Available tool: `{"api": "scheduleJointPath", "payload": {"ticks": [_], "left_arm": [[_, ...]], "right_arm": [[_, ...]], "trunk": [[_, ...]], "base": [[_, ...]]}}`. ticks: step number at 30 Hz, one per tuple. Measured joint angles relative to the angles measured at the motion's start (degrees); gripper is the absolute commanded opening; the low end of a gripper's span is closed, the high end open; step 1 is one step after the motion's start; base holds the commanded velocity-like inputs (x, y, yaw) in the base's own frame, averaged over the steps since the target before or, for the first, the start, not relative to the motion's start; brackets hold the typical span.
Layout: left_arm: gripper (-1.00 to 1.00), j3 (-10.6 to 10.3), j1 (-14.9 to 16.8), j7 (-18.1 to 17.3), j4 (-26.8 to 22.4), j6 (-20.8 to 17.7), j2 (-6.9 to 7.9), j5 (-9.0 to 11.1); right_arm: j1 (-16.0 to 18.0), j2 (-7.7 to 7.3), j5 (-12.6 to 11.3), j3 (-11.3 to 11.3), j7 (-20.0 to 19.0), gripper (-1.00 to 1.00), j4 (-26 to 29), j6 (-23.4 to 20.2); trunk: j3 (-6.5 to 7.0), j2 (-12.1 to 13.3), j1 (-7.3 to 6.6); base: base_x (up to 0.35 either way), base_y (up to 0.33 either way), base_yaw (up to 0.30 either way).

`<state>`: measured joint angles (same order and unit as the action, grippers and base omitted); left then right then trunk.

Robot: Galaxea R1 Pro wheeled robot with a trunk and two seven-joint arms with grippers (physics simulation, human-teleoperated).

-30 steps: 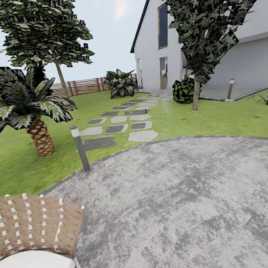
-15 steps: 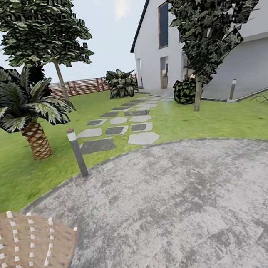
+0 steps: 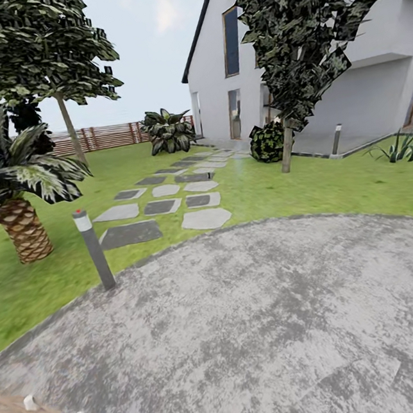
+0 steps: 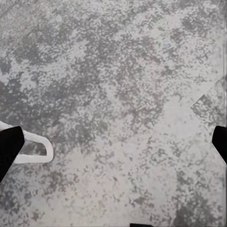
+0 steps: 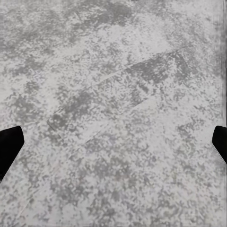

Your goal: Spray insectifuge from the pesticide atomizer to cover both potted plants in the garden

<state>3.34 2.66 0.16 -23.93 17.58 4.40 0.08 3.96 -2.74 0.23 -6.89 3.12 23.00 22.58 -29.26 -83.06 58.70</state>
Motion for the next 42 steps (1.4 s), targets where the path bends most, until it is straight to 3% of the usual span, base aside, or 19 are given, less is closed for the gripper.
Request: {"api": "scheduleJointPath", "payload": {"ticks": [28,42], "left_arm": [[1.0,0.0,0.0,0.0,0.0,0.0,0.0,0.0],[1.0,0.0,0.1,0.1,-0.4,0.0,-0.08,0.5]], "right_arm": [[0.0,0.0,0.0,0.0,0.0,1.0,0.1,0.1],[0.0,0.0,-0.1,0.0,0.1,1.0,0.1,0.1]], "trunk": [[0.0,0.0,0.0],[-0.02,0.0,0.0]], "base": [[0.338,0.0,-0.26],[0.338,0.0,-0.024]]}}
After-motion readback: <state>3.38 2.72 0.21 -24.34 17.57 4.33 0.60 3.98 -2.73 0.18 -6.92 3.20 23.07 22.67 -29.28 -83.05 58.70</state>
